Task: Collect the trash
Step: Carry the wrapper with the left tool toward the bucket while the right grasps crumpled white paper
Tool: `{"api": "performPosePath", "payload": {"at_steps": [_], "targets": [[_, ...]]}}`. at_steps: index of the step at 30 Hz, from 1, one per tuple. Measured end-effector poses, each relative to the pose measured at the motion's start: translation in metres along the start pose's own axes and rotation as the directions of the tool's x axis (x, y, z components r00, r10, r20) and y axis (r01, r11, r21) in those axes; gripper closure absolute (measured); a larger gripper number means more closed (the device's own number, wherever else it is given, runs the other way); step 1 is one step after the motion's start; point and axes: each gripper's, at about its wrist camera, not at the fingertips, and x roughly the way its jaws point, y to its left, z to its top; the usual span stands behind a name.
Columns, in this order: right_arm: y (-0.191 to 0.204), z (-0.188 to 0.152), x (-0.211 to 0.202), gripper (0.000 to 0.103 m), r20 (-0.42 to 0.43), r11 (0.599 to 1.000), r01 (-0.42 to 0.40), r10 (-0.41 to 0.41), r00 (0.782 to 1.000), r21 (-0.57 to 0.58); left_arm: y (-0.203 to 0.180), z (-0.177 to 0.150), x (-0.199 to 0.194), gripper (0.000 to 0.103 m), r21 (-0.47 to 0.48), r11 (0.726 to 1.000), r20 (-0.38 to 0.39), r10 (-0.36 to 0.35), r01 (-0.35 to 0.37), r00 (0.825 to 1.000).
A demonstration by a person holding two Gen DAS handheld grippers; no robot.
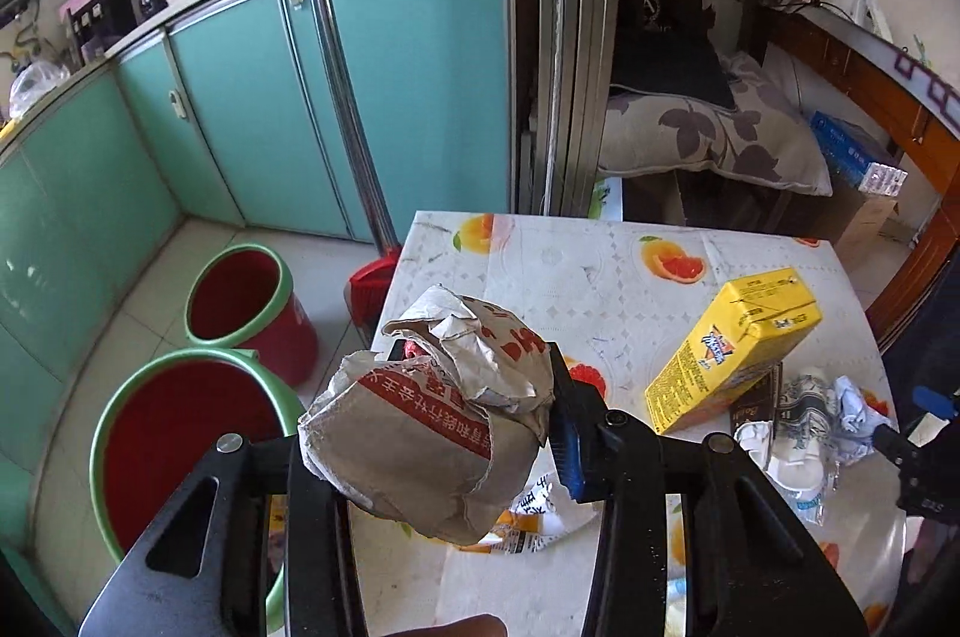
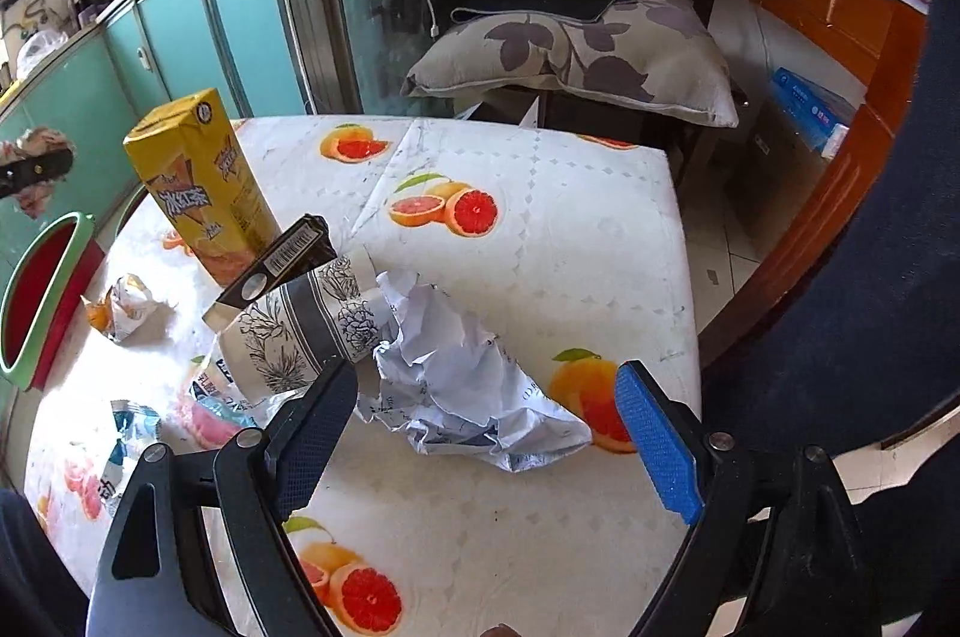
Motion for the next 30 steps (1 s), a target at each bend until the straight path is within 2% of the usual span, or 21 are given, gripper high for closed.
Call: {"api": "performPosePath", "payload": {"at_steps": [3,6,11,14,16,17,18,24,30], "targets": [[0.001,0.003,0.023,0.015,-0.045,0.999,-0.03,0.028,0.999,-0.034,-0.001,-0.001,-0.015,0.064,0.009,1.0,0.02,-0.012,0.011,1.0],[0.003,0.007,0.043,0.005,-0.078,0.995,-0.052,0.045,0.996,-0.085,-0.005,-0.003,-0.024,0.064,0.014,1.0,0.028,-0.026,0.026,0.999],[0.004,0.007,0.066,0.004,-0.13,0.99,-0.058,0.041,0.991,-0.131,-0.009,-0.004,-0.037,0.064,0.019,1.0,0.063,-0.019,0.018,0.998],[0.004,0.005,0.07,0.005,-0.132,0.989,-0.06,0.042,0.99,-0.136,-0.009,-0.006,-0.04,0.063,0.01,1.0,0.065,-0.026,0.025,0.998],[0.003,0.003,0.07,0.012,-0.132,0.99,-0.063,0.047,0.99,-0.123,-0.009,-0.008,-0.042,0.063,0.009,1.0,0.065,-0.022,0.022,0.998],[0.002,0.002,0.071,0.035,-0.138,0.991,-0.072,0.057,0.989,-0.109,-0.009,-0.009,-0.043,0.063,0.009,1.0,0.07,-0.015,0.014,0.997],[0.001,0.001,0.071,0.047,-0.148,0.992,-0.064,0.048,0.988,-0.105,-0.01,-0.01,-0.045,0.063,0.011,1.0,0.076,-0.009,0.008,0.997],[0.0,0.0,0.055,0.055,-0.118,0.993,-0.04,0.027,0.993,-0.11,-0.009,-0.015,-0.051,0.063,0.007,1.0,0.074,-0.015,0.015,0.997],[0.001,0.008,0.004,0.055,-0.038,0.995,0.013,-0.017,0.999,-0.102,-0.001,-0.016,-0.062,0.063,-0.017,0.999,0.084,-0.028,0.03,0.996]]}}
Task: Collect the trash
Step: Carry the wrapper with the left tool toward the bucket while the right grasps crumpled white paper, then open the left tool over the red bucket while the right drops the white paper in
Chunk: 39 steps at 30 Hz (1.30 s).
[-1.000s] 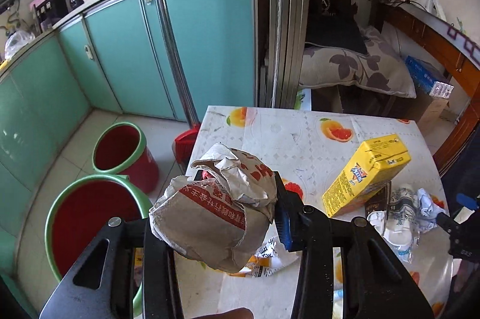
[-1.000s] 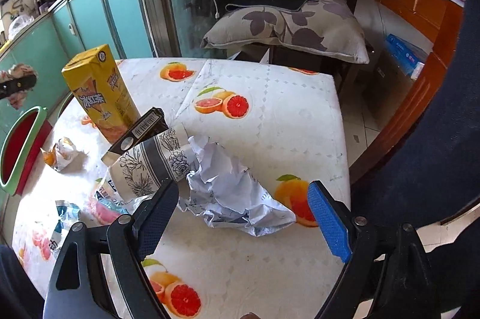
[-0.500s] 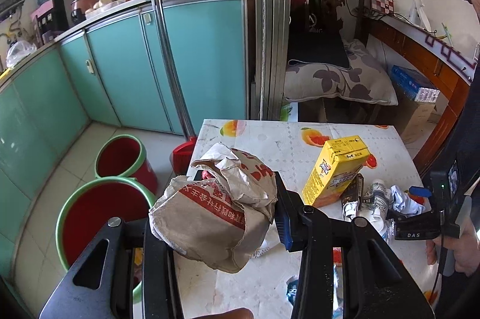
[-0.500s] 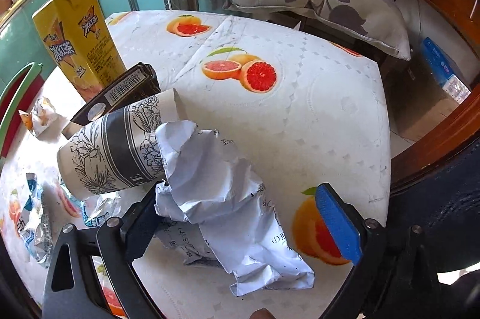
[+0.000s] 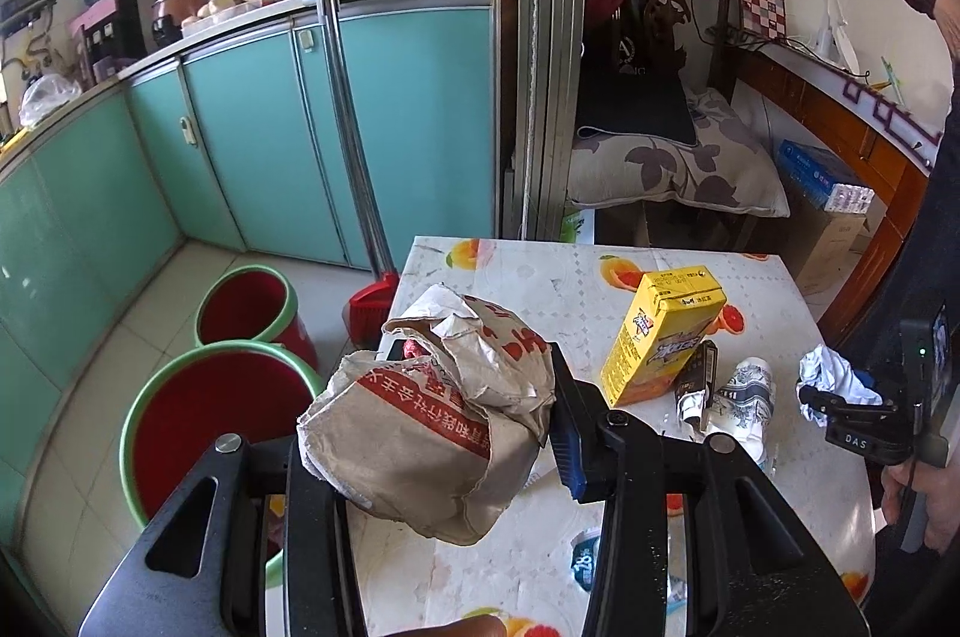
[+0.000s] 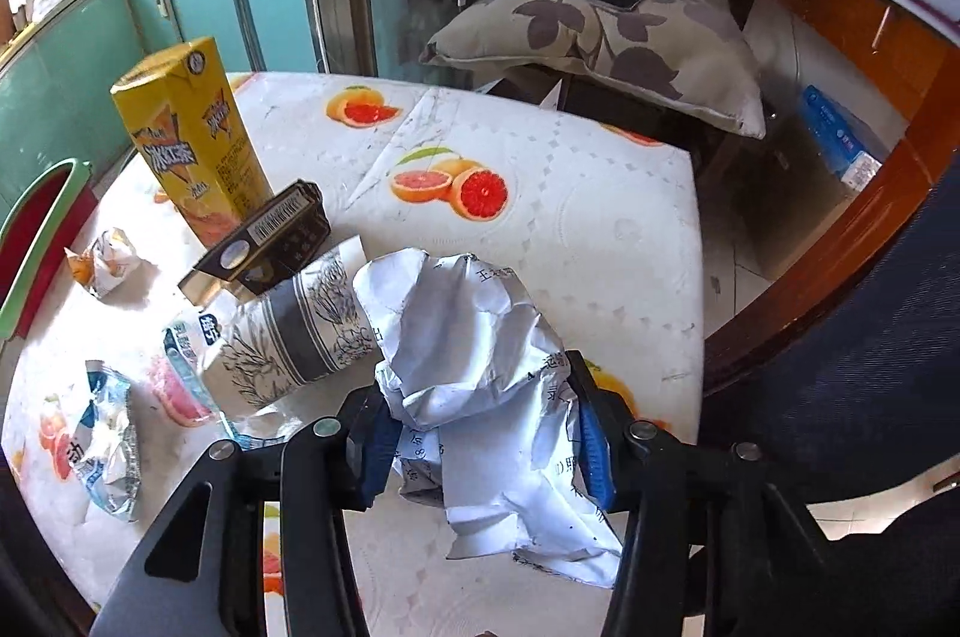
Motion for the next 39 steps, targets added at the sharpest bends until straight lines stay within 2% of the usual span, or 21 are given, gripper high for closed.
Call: {"api": "performPosePath", "payload": {"at_steps": [6,12,24,31,34,36,39], "targets": [[0.015,0.007,-0.055,0.055,0.068,1.0,0.01,-0.009,0.998,-0.011,0.023,-0.001,-0.01,0.063,-0.039,0.999,0.013,0.022,-0.022,1.0],[0.052,0.013,-0.096,0.055,0.108,0.999,-0.036,0.039,0.993,-0.029,0.064,-0.008,-0.021,0.063,-0.105,0.994,0.003,0.044,-0.043,0.999],[0.191,0.058,-0.129,0.055,0.202,0.969,-0.17,0.205,0.958,-0.179,0.172,-0.032,-0.007,0.063,-0.209,0.968,-0.086,0.123,-0.139,0.989],[0.265,0.069,-0.137,0.055,0.205,0.942,-0.202,0.261,0.943,-0.27,0.205,-0.049,0.03,0.06,-0.229,0.957,-0.166,0.141,-0.177,0.976],[0.289,0.074,-0.137,0.055,0.196,0.93,-0.218,0.283,0.939,-0.296,0.21,-0.057,0.04,0.038,-0.247,0.953,-0.198,0.127,-0.175,0.972],[0.305,0.077,-0.136,0.055,0.195,0.921,-0.222,0.293,0.936,-0.319,0.212,-0.062,0.041,0.016,-0.261,0.949,-0.2,0.128,-0.179,0.971],[0.326,0.082,-0.131,0.055,0.19,0.908,-0.237,0.315,0.93,-0.344,0.219,-0.067,0.038,0.008,-0.279,0.945,-0.195,0.12,-0.172,0.973]]}}
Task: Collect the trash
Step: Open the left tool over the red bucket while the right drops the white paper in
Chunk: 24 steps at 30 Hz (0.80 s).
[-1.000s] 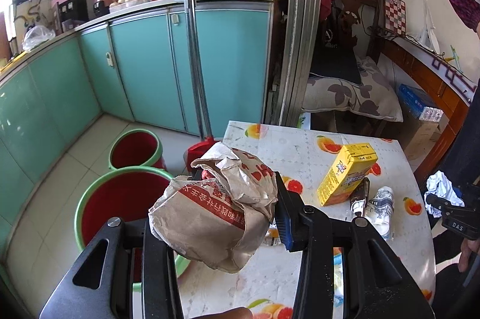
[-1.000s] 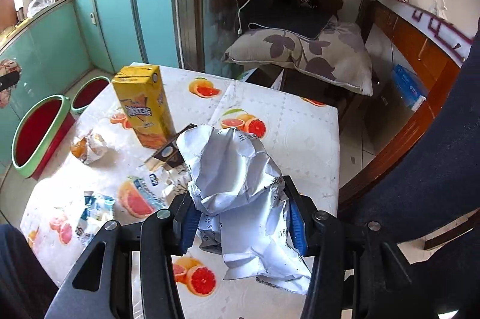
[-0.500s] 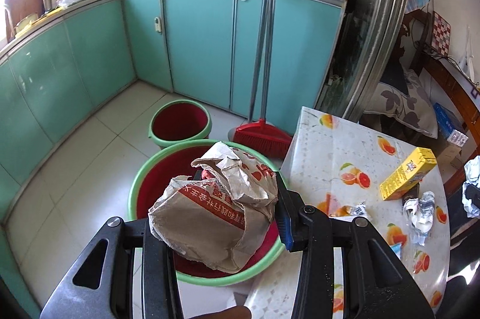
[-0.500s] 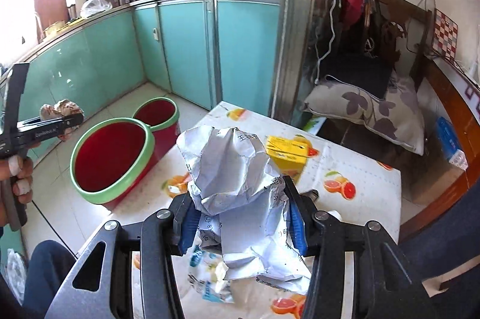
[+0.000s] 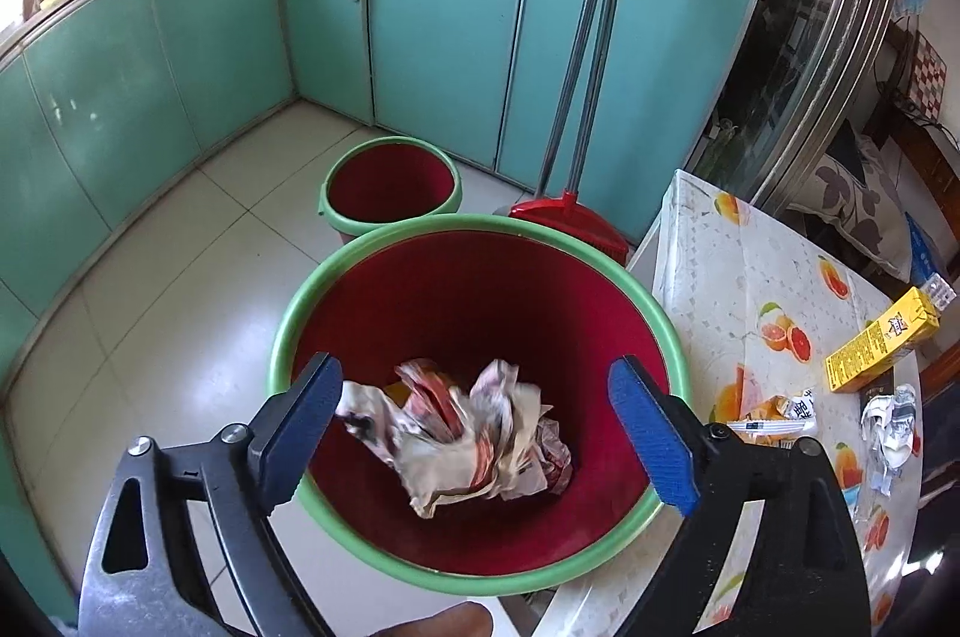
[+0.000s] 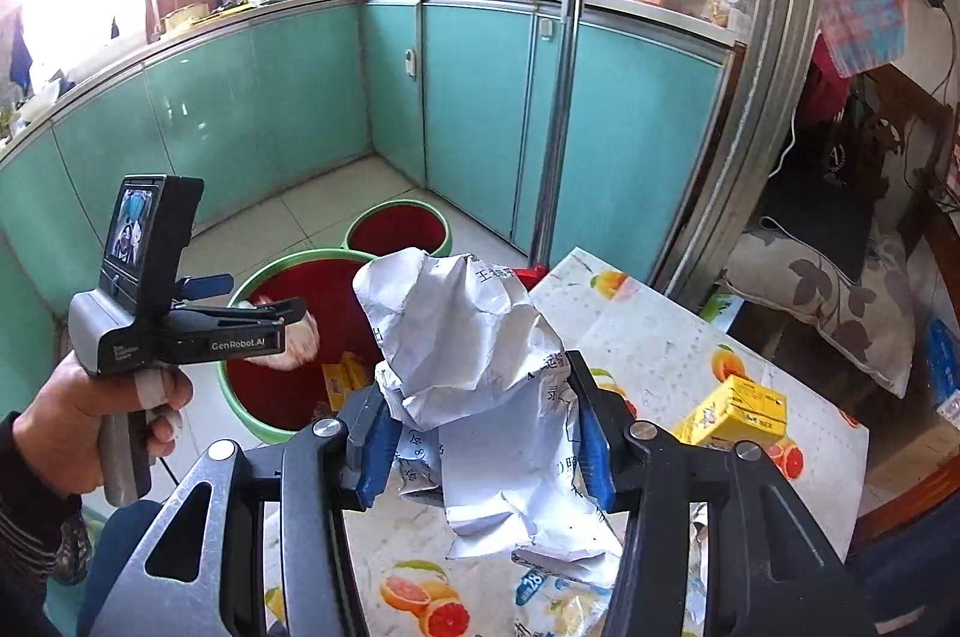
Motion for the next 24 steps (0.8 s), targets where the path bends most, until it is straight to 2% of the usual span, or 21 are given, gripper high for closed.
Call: {"api": "performPosePath", "payload": {"at_steps": [2,5,8,15,18,24], "targets": [[0.01,0.006,0.01,0.055,-0.003,1.0,-0.017,0.017,1.0,-0.007,0.008,0.0,-0.003,0.0,-0.017,1.0,0.009,-0.009,0.009,1.0],[0.022,0.013,0.024,0.055,-0.003,0.999,-0.038,0.038,0.999,-0.016,0.022,0.0,-0.01,0.0,-0.039,0.999,0.029,0.003,-0.001,1.0],[0.036,0.023,0.044,0.055,-0.008,0.997,-0.073,0.073,0.997,-0.02,0.047,0.0,-0.024,0.0,-0.1,0.994,0.059,0.04,-0.034,0.997],[0.078,0.04,0.099,0.055,-0.042,0.987,-0.151,0.148,0.988,-0.061,0.113,-0.011,-0.07,0.0,-0.268,0.951,0.128,0.194,-0.154,0.973],[0.095,0.044,0.122,0.054,-0.063,0.983,-0.17,0.166,0.984,-0.07,0.133,-0.017,-0.086,0.0,-0.313,0.932,0.144,0.235,-0.181,0.961],[0.125,0.044,0.164,0.052,-0.119,0.975,-0.198,0.186,0.975,-0.103,0.153,-0.024,-0.102,0.0,-0.353,0.915,0.15,0.259,-0.193,0.954]]}}
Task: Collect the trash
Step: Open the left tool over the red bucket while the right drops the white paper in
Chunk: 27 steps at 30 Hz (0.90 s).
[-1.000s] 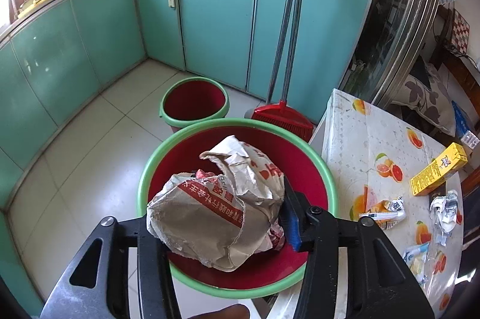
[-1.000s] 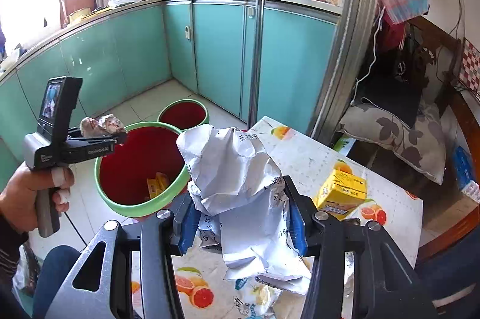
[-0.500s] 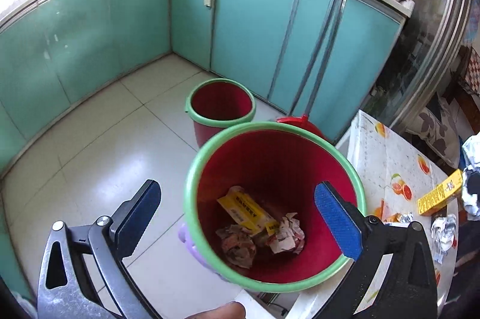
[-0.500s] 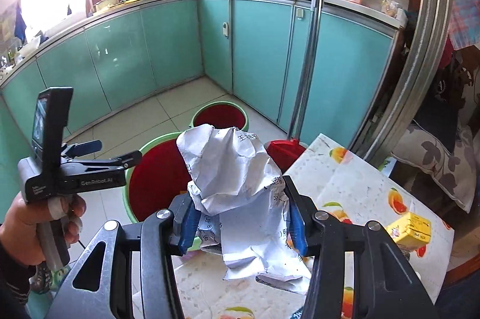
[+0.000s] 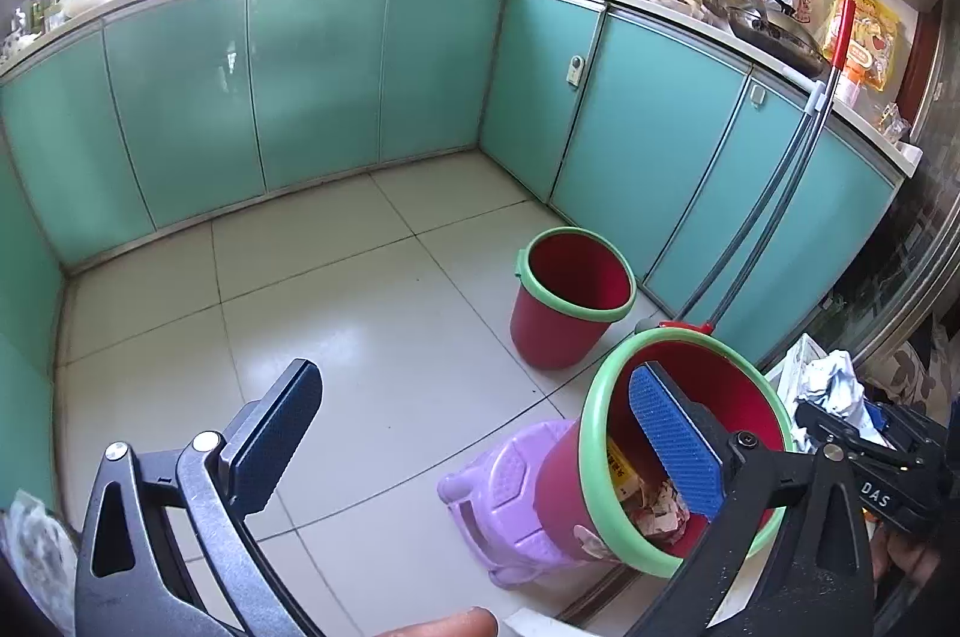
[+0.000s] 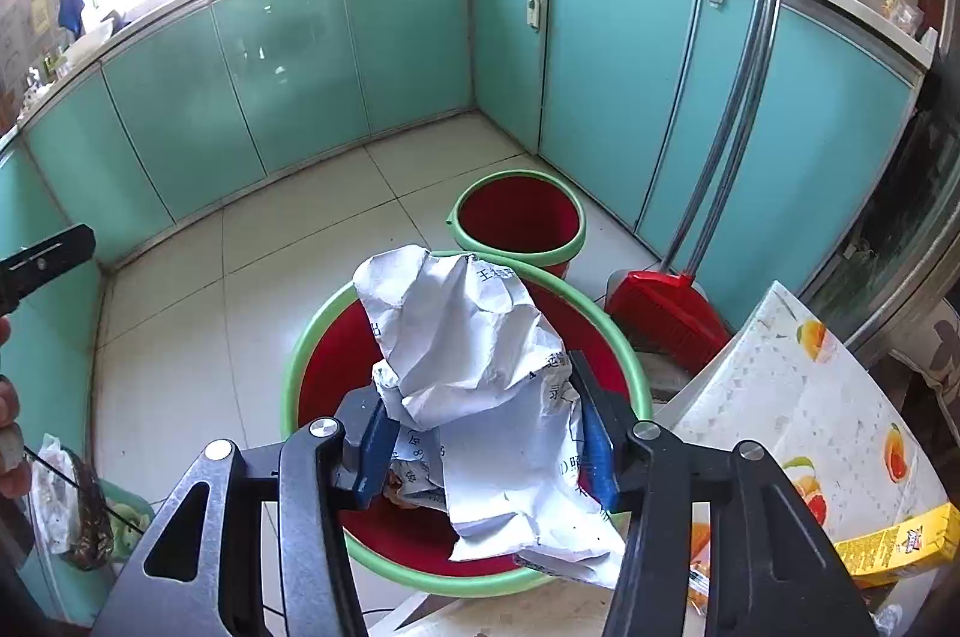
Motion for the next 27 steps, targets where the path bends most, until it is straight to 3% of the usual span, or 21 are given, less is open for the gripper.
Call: {"api": "performPosePath", "payload": {"at_steps": [7,10,20,27], "targets": [[0.015,-0.003,0.02,0.041,-0.022,1.0,-0.004,0.004,1.0,-0.027,0.004,0.002,-0.003,0.0,0.0,1.0,0.008,-0.005,0.005,1.0],[0.016,-0.003,0.019,0.026,-0.017,1.0,-0.008,0.007,1.0,-0.025,-0.002,0.001,-0.004,0.0,0.015,1.0,0.008,-0.013,0.013,1.0],[-0.01,-0.018,-0.031,0.026,0.048,0.999,0.047,-0.047,0.998,0.01,-0.048,-0.005,-0.008,0.0,0.127,0.987,-0.007,-0.101,0.101,0.995],[-0.06,-0.064,-0.097,0.026,0.079,0.986,0.155,-0.159,0.984,0.063,-0.122,-0.024,-0.012,0.0,0.285,0.932,-0.074,-0.213,0.225,0.974]]}}
